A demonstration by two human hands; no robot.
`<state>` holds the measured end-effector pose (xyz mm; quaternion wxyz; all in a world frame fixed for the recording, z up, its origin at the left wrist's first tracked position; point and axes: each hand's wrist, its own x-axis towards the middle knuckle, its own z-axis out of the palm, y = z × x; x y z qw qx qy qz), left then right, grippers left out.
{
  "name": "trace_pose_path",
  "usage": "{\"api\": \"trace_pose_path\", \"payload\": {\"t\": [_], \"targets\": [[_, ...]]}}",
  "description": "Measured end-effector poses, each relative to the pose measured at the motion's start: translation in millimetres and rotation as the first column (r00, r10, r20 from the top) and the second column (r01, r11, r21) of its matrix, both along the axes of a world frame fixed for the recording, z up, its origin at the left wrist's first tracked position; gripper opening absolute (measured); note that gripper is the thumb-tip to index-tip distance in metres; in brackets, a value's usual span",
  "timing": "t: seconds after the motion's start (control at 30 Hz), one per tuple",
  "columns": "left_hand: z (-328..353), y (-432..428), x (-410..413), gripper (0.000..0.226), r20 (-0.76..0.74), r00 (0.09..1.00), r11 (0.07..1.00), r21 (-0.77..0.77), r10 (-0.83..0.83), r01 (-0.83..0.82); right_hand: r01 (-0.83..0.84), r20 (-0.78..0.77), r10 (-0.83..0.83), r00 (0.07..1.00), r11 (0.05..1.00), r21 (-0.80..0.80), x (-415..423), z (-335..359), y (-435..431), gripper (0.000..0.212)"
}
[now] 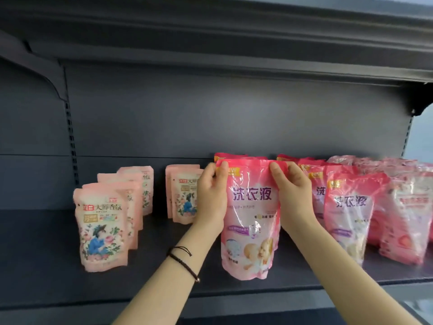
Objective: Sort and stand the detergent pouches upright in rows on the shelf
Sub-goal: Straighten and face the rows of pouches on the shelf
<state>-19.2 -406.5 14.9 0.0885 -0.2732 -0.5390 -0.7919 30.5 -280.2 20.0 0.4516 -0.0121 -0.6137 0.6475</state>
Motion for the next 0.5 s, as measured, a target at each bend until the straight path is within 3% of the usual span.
{"api": "trace_pose_path", "payload": {"t": [0.1,0.2,0.27,0.3,0.33,0.4,0.5], "targets": [[-14.2,30.5,7.4,0.028,-0.01,1.0,0.999,-0.033,0.026,-0.026,-0.033,-0.006,0.032,0.999,0.998,-0.058,10.2,-10.0,26.5,0.03],[-26.7,56.3,14.7,0.037,-0.052,0.994,0.994,-0.04,0.097,-0.099,0.011,0.009,-0.011,1.0,1.0,-0.024,13.4,-21.5,47.7,0.026],[-33.7,66.5,19.4,0.029,-0.107,0.977,0.982,-0.031,0.182,-0.186,0.043,-0.001,-0.043,0.999,0.997,0.069,14.6,-29.7,57.6,0.016],[-38.0,69.5,22.1,0.021,-0.132,0.967,0.975,-0.026,0.216,-0.221,0.046,-0.004,-0.046,0.999,0.991,0.127,16.5,-34.9,61.1,0.001],[-44.4,70.5,24.8,0.018,-0.15,0.961,0.97,-0.03,0.233,-0.24,0.052,0.0,-0.053,0.999,0.983,0.177,19.4,-42.5,62.1,0.019],[-63.8,68.2,32.0,0.036,-0.192,0.944,0.959,-0.039,0.268,-0.28,0.019,-0.008,-0.018,1.0,0.967,0.252,28.6,-67.3,61.0,0.051],[-94.5,65.9,42.2,0.049,-0.191,0.943,0.951,-0.1,0.271,-0.293,0.025,0.002,-0.027,1.0,0.957,0.29,41.4,-107.7,51.7,0.072]]}}
